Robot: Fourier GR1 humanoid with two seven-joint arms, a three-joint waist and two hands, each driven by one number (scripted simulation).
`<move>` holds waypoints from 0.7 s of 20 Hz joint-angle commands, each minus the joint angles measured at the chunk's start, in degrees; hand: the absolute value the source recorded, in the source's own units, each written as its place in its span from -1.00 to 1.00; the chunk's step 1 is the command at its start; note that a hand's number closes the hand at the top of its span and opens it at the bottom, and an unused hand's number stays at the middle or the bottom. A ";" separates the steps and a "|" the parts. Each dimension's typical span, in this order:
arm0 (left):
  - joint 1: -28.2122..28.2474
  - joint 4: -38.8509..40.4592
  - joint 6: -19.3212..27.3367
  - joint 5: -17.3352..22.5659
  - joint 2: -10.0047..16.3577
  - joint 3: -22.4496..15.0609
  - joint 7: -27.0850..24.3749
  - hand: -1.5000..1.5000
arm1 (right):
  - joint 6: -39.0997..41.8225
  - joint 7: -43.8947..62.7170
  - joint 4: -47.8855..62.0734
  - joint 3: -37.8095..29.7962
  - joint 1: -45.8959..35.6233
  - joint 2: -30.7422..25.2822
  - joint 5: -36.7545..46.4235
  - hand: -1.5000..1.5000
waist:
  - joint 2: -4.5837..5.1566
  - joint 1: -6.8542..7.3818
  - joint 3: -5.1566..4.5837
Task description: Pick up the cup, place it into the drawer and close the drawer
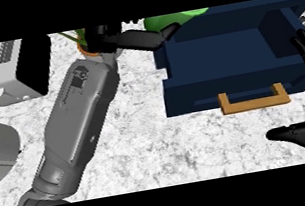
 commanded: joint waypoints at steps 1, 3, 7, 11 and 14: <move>-7.68 6.98 6.13 5.05 -0.08 -4.47 2.64 1.00 | 1.71 1.26 1.12 -1.82 -2.32 -1.92 -2.62 -1.00 | 0.22 -0.90 0.02; -7.11 8.91 4.97 5.89 -0.08 -4.27 1.64 1.00 | 1.78 -0.44 0.67 -1.25 0.19 -1.11 -1.58 -1.00 | 0.13 -0.36 0.01; -11.63 16.77 9.83 11.86 -0.08 -8.63 -0.45 1.00 | 1.59 -1.82 3.00 -0.81 -1.90 -0.53 -1.43 -1.00 | 0.48 -1.58 0.04; -15.19 23.41 9.41 13.45 -0.08 -10.06 -2.16 1.00 | 1.86 0.74 2.14 -1.26 -3.52 -1.56 -2.24 -1.00 | 0.59 -2.07 0.03; -12.29 23.76 7.71 15.70 -0.08 -13.71 -4.54 1.00 | 3.81 -2.67 3.30 -2.79 -1.10 -2.60 -2.98 -1.00 | 0.47 -1.92 0.04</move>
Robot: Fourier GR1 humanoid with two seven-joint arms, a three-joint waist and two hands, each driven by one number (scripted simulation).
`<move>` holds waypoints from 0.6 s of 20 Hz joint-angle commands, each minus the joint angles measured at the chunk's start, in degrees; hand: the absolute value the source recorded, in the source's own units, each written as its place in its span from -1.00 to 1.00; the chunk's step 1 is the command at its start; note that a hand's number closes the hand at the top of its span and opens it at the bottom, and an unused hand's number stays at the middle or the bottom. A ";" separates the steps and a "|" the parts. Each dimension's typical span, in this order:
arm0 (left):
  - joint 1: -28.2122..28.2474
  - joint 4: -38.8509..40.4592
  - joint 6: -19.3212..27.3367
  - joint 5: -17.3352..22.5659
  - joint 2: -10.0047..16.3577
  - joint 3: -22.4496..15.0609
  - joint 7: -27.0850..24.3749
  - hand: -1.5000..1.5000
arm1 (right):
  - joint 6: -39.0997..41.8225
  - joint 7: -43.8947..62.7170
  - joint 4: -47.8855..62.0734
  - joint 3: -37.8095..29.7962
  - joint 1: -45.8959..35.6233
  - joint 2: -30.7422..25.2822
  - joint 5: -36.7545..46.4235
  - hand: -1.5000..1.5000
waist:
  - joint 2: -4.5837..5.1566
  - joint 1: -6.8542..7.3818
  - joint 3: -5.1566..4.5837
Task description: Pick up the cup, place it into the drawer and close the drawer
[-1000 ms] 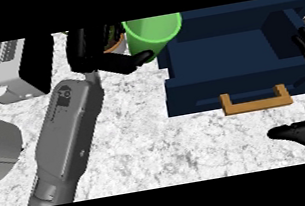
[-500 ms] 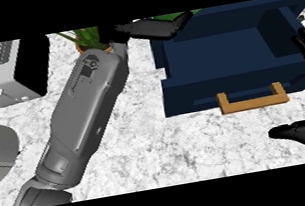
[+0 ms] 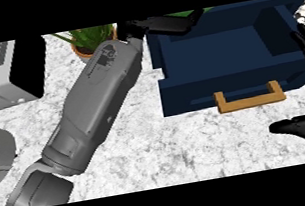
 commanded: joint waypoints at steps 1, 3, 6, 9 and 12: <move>-0.54 2.20 3.34 6.26 -0.06 -7.87 0.01 1.00 | -0.92 1.92 -2.82 1.33 0.68 1.28 0.28 -1.00 | -0.04 -1.28 0.00; -2.28 5.43 2.88 7.14 -0.06 -7.94 -0.93 1.00 | 2.02 -0.06 0.29 -0.98 -0.95 -1.73 -1.60 -1.00 | 0.22 -1.39 0.03; 1.05 5.22 5.17 9.79 -0.06 -13.19 -3.06 1.00 | -0.22 0.69 -0.32 1.55 -1.58 0.58 0.82 -1.00 | 0.33 -1.71 0.02; 0.38 5.16 8.13 8.85 -0.06 -18.63 0.48 1.00 | -0.55 0.61 -0.47 2.33 -1.11 1.40 1.29 -1.00 | 0.19 -1.69 0.03; -1.68 9.30 5.17 8.87 -0.06 -19.24 1.69 -1.00 | 0.39 1.33 1.45 -0.42 -2.59 -0.72 -0.61 -1.00 | 0.47 -1.62 0.03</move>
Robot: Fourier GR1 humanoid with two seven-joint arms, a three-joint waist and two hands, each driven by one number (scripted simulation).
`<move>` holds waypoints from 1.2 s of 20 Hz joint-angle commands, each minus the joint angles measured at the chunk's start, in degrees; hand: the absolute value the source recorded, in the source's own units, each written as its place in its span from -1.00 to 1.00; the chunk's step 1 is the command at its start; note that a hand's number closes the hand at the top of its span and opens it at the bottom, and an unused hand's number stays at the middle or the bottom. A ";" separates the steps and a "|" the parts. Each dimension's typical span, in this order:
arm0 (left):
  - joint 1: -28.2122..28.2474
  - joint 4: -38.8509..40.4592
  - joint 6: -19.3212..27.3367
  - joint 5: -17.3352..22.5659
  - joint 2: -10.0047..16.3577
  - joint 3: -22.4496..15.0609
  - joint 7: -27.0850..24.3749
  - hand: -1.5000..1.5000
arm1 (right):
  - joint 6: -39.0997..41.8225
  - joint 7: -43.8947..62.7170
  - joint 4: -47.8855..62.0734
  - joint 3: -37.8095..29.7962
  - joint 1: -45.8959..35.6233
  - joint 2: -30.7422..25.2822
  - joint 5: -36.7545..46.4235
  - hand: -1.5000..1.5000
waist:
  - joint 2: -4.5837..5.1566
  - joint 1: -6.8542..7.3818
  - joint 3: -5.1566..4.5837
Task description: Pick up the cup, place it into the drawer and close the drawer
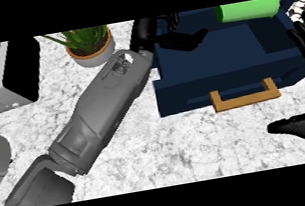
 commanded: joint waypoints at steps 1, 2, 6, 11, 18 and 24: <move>0.07 -1.10 1.88 2.61 -0.01 -6.93 3.95 -1.00 | 0.06 -2.22 1.95 1.32 0.01 0.83 1.56 -1.00 | 0.11 -0.67 0.03; -2.44 4.14 -1.67 1.89 -0.01 -3.70 1.40 -1.00 | 0.40 -5.05 4.88 -0.31 -1.46 -0.03 1.39 -1.00 | 0.67 -0.69 0.05; -0.35 2.05 3.59 1.41 -0.01 -11.18 4.81 -1.00 | 1.57 -4.67 2.42 -0.16 1.51 0.36 -0.21 -1.00 | 0.27 -1.09 0.06; 0.32 -2.22 8.18 4.56 -0.01 -13.90 4.85 -1.00 | 1.20 -1.33 0.96 0.48 -1.42 0.09 -0.86 -1.00 | 0.23 -1.20 0.01; 0.45 -4.25 7.74 8.28 -0.01 -10.45 -3.77 -1.00 | 5.96 2.47 -3.94 2.78 1.11 1.74 -9.90 1.00 | -0.09 -0.03 -0.05; -2.05 -6.05 8.87 8.85 -0.01 -7.55 -2.31 -1.00 | 11.67 2.90 -6.99 0.18 2.53 -7.16 -7.18 1.00 | -0.76 2.40 -0.08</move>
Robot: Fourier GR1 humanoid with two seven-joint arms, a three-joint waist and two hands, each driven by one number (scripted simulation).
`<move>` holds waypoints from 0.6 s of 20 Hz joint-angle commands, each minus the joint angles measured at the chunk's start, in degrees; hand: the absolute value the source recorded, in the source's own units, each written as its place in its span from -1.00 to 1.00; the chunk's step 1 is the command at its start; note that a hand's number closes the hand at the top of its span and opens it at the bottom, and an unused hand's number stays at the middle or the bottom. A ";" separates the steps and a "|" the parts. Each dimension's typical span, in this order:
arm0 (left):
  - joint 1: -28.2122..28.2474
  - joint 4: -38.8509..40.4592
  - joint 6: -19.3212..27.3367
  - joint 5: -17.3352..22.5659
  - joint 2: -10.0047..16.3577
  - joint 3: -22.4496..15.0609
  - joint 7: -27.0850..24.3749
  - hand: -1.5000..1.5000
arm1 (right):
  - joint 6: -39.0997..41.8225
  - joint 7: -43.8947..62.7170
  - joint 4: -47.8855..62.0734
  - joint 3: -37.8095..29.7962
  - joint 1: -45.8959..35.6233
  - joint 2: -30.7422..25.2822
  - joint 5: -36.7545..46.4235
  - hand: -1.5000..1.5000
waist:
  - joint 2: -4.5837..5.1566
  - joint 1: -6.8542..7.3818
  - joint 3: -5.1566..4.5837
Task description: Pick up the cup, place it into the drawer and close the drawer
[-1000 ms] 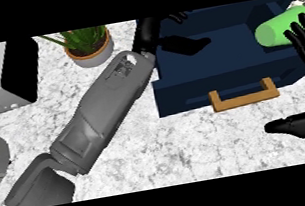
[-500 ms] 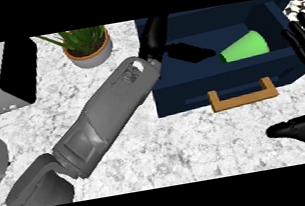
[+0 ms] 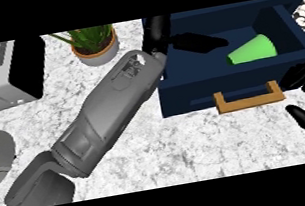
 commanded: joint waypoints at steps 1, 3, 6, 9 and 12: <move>-0.26 -0.02 -0.33 0.63 0.00 2.50 -1.54 -1.00 | 3.49 0.67 -2.94 1.74 1.95 -3.90 4.05 1.00 | -0.17 1.12 -0.03; 0.17 -2.73 -1.34 0.53 2.54 3.69 2.10 -1.00 | 4.49 3.04 -6.99 0.58 4.69 -5.20 2.25 1.00 | -0.62 1.91 -0.05; 2.75 -7.89 -0.31 0.39 4.34 4.47 3.94 -1.00 | 3.50 1.83 -5.79 3.16 5.10 -4.75 9.87 1.00 | -0.76 3.05 -0.04; 7.25 -13.69 -1.85 0.69 9.55 5.32 5.22 -1.00 | 1.60 2.30 -8.77 4.16 6.48 -4.37 14.57 1.00 | -1.04 3.70 -0.08; 9.48 -19.20 -1.51 0.16 11.14 5.46 8.41 -1.00 | 0.22 2.92 -4.04 4.74 3.09 -4.95 19.81 1.00 | -0.86 4.21 -0.05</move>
